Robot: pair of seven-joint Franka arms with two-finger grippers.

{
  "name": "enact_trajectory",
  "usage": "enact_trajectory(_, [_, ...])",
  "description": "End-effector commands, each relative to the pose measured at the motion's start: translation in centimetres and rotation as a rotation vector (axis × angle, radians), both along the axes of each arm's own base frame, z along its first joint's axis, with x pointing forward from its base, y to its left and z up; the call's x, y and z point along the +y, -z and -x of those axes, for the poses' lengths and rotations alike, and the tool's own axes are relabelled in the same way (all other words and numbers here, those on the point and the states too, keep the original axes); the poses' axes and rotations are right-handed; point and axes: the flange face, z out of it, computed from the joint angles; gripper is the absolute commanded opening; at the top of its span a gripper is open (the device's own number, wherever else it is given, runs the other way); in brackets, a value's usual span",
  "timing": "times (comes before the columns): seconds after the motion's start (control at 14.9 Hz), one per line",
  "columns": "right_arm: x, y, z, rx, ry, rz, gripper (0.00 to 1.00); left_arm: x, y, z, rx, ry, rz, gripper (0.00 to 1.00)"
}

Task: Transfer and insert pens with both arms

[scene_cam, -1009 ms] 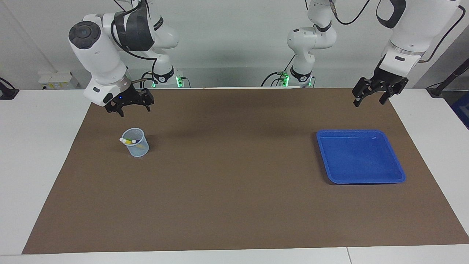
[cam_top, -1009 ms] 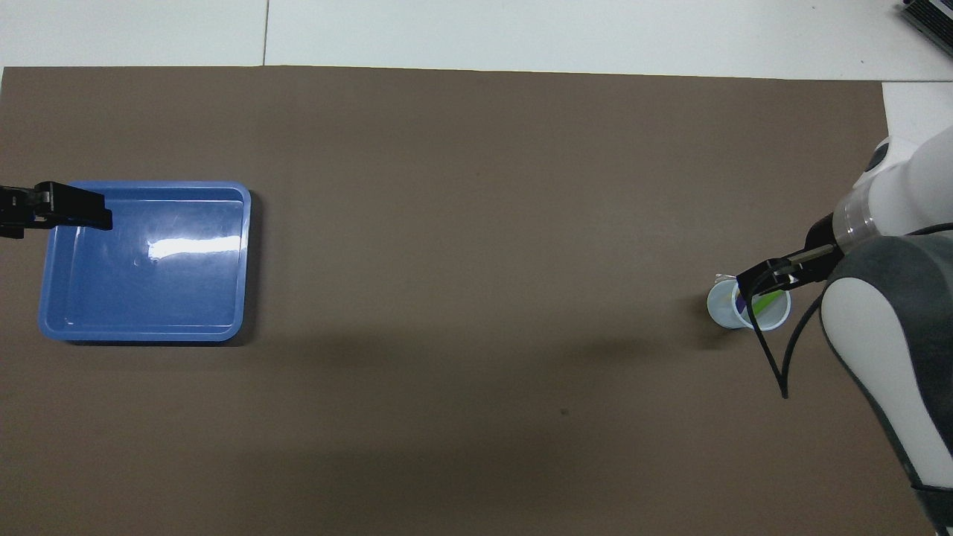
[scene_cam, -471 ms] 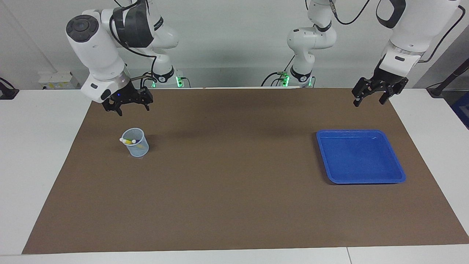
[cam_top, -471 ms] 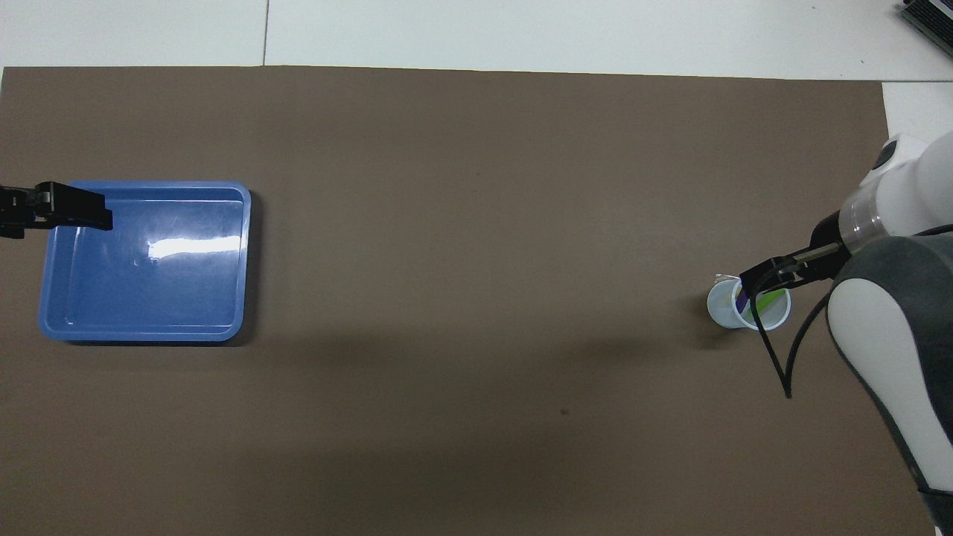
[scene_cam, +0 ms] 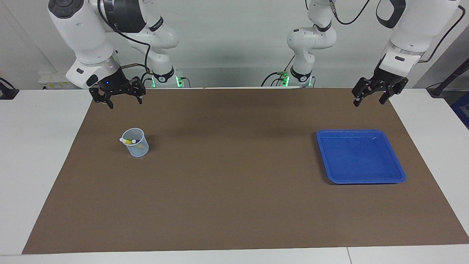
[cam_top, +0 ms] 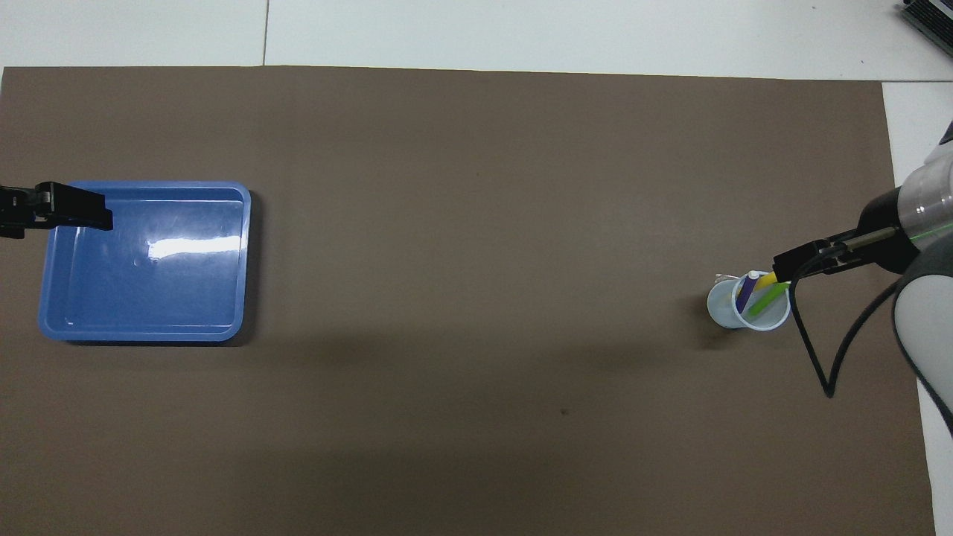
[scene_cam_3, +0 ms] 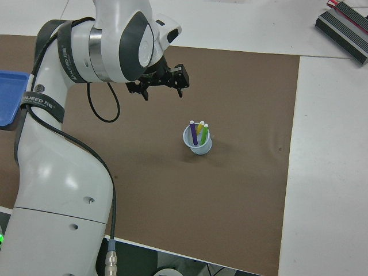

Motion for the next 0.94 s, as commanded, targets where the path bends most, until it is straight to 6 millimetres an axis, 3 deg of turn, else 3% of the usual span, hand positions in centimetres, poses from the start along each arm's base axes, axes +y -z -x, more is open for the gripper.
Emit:
enact_trajectory(0.0, [0.22, -0.11, 0.25, 0.002, 0.101, -0.016, 1.00, -0.03, -0.46, -0.07, 0.009, -0.009, -0.007, 1.00])
enact_trajectory(0.87, [0.45, -0.06, 0.33, 0.007, 0.138, -0.010, 1.00, -0.04, -0.49, -0.10, 0.006, -0.009, -0.007, 1.00])
